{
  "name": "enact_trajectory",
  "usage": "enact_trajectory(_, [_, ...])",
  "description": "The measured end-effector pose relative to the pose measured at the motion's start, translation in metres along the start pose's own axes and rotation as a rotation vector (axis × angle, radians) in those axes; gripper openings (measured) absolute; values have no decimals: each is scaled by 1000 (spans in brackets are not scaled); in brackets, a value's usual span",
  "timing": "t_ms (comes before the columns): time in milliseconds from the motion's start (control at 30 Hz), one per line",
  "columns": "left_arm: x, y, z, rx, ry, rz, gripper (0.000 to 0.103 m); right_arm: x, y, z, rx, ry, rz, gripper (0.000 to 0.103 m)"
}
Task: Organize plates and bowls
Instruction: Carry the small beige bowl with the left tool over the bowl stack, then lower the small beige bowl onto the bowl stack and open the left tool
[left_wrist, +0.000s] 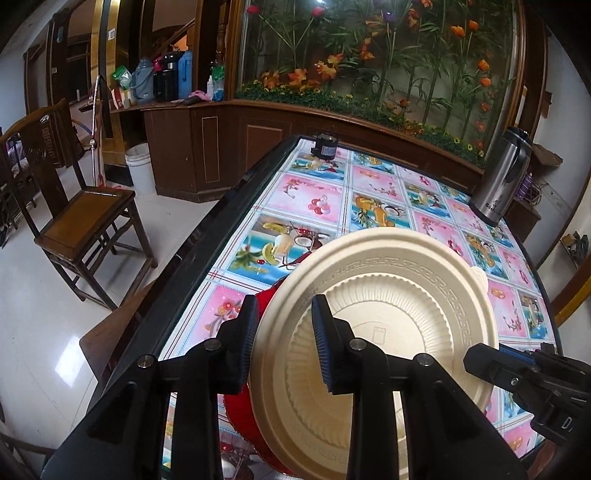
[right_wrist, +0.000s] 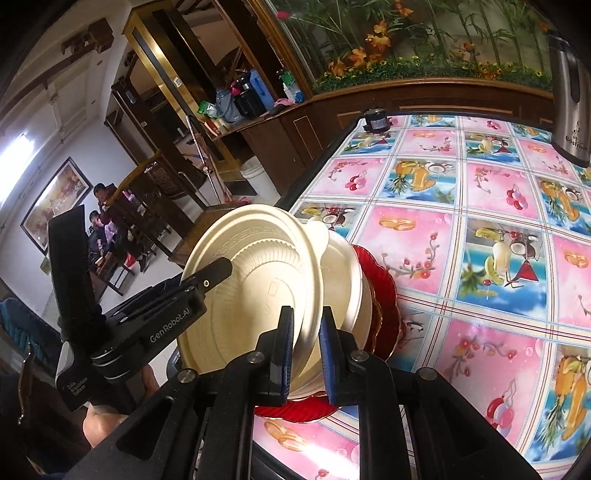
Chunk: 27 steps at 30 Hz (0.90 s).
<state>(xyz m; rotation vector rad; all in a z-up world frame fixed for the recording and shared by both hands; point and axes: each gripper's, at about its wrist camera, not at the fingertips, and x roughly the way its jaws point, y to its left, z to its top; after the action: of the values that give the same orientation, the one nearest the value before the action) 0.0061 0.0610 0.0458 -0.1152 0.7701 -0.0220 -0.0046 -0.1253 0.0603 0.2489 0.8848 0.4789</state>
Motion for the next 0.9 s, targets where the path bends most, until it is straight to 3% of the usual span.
enact_trajectory(500, [10, -1, -2, 8, 37, -27, 28, 3, -5, -2, 8, 10, -23, 17])
enact_trajectory(700, [11, 0, -2, 5, 32, -21, 28, 3, -6, -1, 10, 11, -4, 35])
enact_trajectory(900, [3, 5, 0, -11, 23, -43, 28, -13, -10, 2, 16, -47, 12, 36])
